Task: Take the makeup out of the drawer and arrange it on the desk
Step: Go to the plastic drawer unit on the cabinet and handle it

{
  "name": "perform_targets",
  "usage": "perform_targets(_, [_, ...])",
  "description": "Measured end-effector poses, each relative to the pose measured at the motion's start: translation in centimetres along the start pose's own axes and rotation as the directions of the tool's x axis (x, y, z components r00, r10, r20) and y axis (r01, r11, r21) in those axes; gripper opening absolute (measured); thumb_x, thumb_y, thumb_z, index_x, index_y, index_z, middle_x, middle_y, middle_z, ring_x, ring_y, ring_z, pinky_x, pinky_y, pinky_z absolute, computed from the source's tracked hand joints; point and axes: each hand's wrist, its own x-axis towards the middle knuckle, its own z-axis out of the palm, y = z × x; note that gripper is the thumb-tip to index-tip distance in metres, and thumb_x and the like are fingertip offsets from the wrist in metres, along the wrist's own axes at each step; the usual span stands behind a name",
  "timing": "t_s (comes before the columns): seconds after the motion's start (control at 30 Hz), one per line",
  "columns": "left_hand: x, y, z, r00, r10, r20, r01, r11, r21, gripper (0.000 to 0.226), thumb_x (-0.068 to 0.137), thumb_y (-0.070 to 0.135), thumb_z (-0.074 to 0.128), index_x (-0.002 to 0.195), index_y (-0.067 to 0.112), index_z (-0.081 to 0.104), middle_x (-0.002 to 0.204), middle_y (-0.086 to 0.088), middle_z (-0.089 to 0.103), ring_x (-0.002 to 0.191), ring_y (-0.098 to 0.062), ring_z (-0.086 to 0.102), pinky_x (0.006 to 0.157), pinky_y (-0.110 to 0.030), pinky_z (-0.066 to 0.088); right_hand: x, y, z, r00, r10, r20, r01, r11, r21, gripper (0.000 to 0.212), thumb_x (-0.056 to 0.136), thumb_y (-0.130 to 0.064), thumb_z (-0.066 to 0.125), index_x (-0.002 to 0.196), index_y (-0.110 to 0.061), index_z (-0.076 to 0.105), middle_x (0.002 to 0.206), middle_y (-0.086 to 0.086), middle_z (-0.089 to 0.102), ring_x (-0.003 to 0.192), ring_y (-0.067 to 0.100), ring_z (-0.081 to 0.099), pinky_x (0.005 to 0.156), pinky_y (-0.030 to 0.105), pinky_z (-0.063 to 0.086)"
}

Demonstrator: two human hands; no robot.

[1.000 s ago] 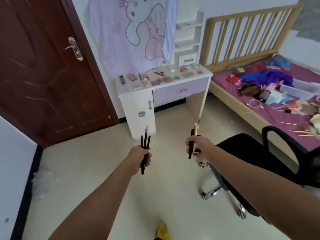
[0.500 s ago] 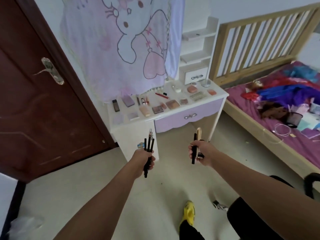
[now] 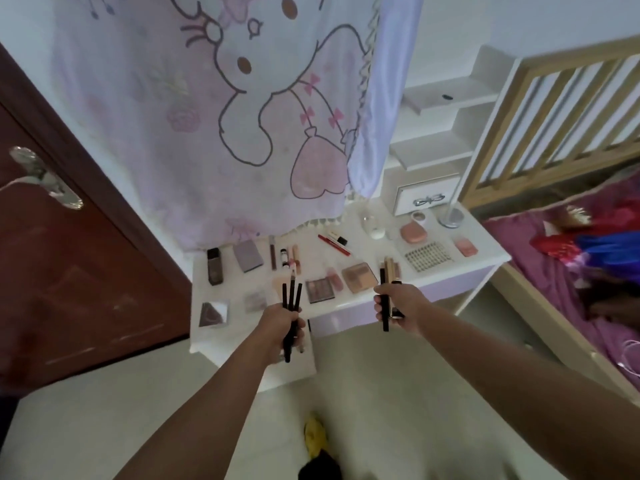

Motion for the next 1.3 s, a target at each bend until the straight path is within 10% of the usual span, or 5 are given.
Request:
perform_targets(0.37, [17.0, 9.4, 2.2, 0.997, -0.071, 0.028, 0.067, 0.992, 0.102, 0.019, 0.098, -0.002, 0.037, 0.109, -0.001, 0.052, 0.072, -0.015, 0.055, 0.051, -0.021, 0.049, 0.044, -0.027, 0.040, 14.0, -9.4, 2.3, 0.994, 0.006, -0.112, -0.014, 0.998, -0.064, 0.003, 0.089, -0.007, 0.061, 0.086, -0.008, 0.059, 0.065, 0.006, 0.058, 0.056, 0.021, 0.054, 0.063, 0.034, 0.044])
perform_targets(0.57, [22.6, 11.5, 3.8, 0.994, -0.113, -0.012, 0.113, 0.969, 0.219, 0.018, 0.099, 0.001, 0.035, 0.105, 0.002, 0.051, 0.072, -0.013, 0.054, 0.053, -0.020, 0.049, 0.045, -0.027, 0.041, 19.4, -11.8, 3.1, 0.985, 0.044, -0.166, -0.084, 0.967, -0.240, 0.013, 0.089, 0.003, 0.053, 0.080, -0.006, 0.051, 0.062, 0.009, 0.047, 0.047, 0.018, 0.041, 0.044, 0.024, 0.035])
perform_targets(0.83, [28.1, 9.7, 6.1, 0.958, -0.240, -0.159, 0.271, 0.938, 0.214, 0.017, 0.096, -0.003, 0.036, 0.107, 0.000, 0.048, 0.073, -0.014, 0.050, 0.050, -0.021, 0.046, 0.046, -0.029, 0.041, 28.3, -13.3, 4.4, 0.995, -0.051, -0.082, -0.046, 0.499, -0.865, 0.018, 0.088, -0.027, 0.054, 0.088, -0.010, 0.059, 0.076, 0.003, 0.063, 0.064, 0.020, 0.059, 0.054, 0.026, 0.041])
perform_targets(1.03, [31.6, 9.7, 7.5, 0.939, -0.234, -0.251, 0.318, 0.870, 0.377, 0.021, 0.094, 0.001, 0.040, 0.111, 0.012, 0.043, 0.105, -0.018, 0.059, 0.065, -0.029, 0.062, 0.057, -0.038, 0.058, 32.6, -14.6, 6.0, 0.995, -0.074, 0.073, 0.084, 0.166, -0.983, 0.025, 0.091, -0.037, 0.050, 0.100, -0.014, 0.058, 0.094, 0.004, 0.063, 0.087, 0.026, 0.061, 0.069, 0.030, 0.041])
perform_targets(1.3, [33.4, 9.2, 8.9, 0.935, -0.157, -0.319, 0.330, 0.718, 0.612, 0.020, 0.091, 0.021, 0.046, 0.103, 0.012, 0.059, 0.095, 0.002, 0.065, 0.077, -0.025, 0.069, 0.083, -0.042, 0.055, 36.3, -14.3, 6.8, 0.973, -0.066, 0.220, 0.217, -0.048, -0.975, 0.028, 0.095, -0.037, 0.051, 0.104, -0.012, 0.060, 0.099, 0.006, 0.065, 0.089, 0.026, 0.063, 0.065, 0.031, 0.042])
